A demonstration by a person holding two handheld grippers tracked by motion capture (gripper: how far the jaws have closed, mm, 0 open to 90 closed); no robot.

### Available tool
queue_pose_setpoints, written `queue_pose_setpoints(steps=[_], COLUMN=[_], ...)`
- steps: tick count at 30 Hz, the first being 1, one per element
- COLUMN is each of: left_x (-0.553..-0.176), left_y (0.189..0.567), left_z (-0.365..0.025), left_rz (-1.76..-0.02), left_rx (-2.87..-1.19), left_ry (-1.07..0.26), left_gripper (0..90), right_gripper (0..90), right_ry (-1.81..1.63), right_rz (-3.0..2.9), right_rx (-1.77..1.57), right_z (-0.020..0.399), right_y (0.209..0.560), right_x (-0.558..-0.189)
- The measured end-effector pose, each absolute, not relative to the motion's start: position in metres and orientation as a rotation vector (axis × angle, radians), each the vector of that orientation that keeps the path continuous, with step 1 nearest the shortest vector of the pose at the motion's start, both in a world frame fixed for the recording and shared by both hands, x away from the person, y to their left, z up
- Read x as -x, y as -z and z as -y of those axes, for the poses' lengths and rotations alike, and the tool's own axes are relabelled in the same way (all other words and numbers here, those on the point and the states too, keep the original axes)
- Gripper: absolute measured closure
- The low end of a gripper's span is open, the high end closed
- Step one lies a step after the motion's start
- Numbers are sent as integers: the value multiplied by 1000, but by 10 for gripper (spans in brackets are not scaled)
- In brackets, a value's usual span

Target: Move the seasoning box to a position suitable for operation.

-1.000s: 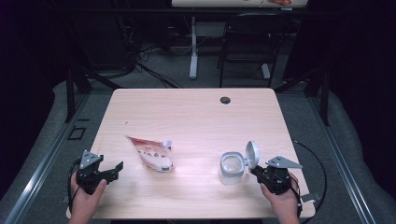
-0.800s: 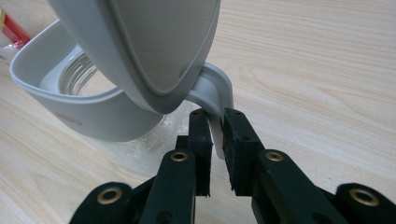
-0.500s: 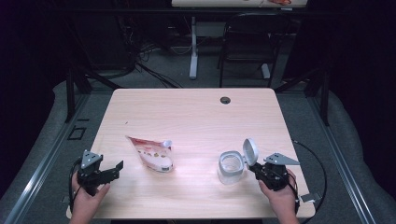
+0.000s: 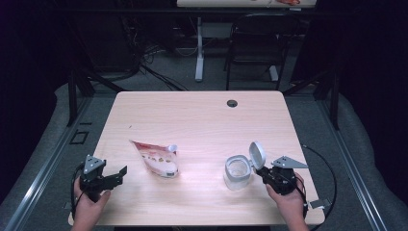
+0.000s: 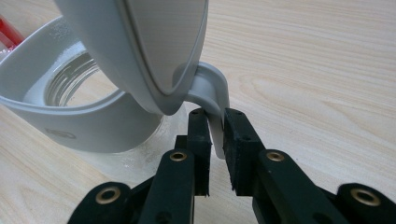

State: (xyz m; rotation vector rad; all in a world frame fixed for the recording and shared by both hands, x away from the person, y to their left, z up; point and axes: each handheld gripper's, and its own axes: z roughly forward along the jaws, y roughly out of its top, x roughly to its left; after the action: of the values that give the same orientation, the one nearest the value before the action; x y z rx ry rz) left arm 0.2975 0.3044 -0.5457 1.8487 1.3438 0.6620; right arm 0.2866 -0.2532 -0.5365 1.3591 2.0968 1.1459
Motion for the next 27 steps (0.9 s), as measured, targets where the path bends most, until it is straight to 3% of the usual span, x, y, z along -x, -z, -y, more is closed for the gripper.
queue_pose_setpoints(steps=[10,18,21,27], left_x=[-296,-287,-287,-289], left_y=[544,535,536,538], left_z=[-305,-313,-312,-309], left_rz=[-1312,-1172,-1168,-1229], left_rx=[-1877,-1925,-1932,-1905], left_ry=[-660,-589,-577,-628], left_gripper=[156,156,217,221], right_gripper=[801,800,799,798], right_ry=[-1139,-1138,-1137,-1142], right_rz=[-2111,-2109,-2108,-2101], right_rx=[-1365,-1365,-1366,-1366], right_z=[255,256,256,256], right_y=[538,538,538,538], right_x=[-283,-282,-282,-281])
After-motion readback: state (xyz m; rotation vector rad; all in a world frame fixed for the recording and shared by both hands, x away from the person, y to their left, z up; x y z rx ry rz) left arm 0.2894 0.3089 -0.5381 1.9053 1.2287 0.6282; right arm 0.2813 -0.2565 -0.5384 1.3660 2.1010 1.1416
